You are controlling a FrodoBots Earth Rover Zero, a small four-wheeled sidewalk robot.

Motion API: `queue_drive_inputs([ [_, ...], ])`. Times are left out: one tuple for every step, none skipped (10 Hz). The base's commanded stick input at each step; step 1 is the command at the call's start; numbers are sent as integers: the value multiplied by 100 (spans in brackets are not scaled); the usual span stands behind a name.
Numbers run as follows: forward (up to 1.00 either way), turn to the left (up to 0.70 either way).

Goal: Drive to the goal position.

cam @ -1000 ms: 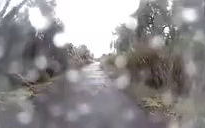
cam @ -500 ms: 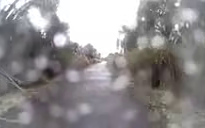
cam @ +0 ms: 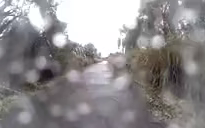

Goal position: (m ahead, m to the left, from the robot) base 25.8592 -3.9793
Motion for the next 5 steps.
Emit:
queue_drive_inputs([
  [100,0],
  [100,0],
  [100,0],
  [100,0],
  [100,0],
])
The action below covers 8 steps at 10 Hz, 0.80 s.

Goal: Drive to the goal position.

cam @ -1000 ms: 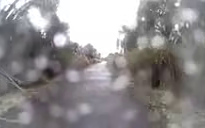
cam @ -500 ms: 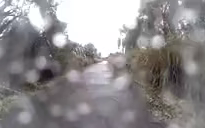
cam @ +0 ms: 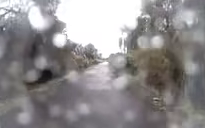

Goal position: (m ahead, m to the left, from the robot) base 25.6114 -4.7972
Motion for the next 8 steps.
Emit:
queue_drive_inputs([
  [100,0],
  [100,0],
  [100,0],
  [100,0],
  [100,0],
  [100,0],
  [100,0],
  [100,0],
])
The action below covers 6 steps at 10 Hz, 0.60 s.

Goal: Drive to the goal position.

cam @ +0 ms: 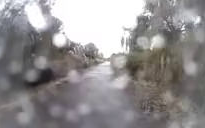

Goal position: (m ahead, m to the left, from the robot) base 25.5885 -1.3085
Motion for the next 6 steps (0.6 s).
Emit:
queue_drive_inputs([
  [100,0],
  [100,0],
  [100,0],
  [100,0],
  [100,0],
  [100,0],
])
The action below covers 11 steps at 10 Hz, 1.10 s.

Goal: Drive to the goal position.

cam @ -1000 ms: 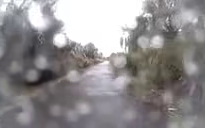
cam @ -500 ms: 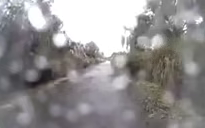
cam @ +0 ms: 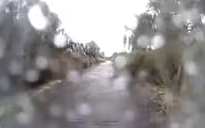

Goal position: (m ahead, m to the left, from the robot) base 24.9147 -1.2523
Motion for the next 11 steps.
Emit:
queue_drive_inputs([
  [100,0],
  [100,0],
  [100,0],
  [100,0],
  [100,0],
  [100,0],
  [100,0],
  [100,0],
  [100,0],
  [100,-21],
  [100,-29],
])
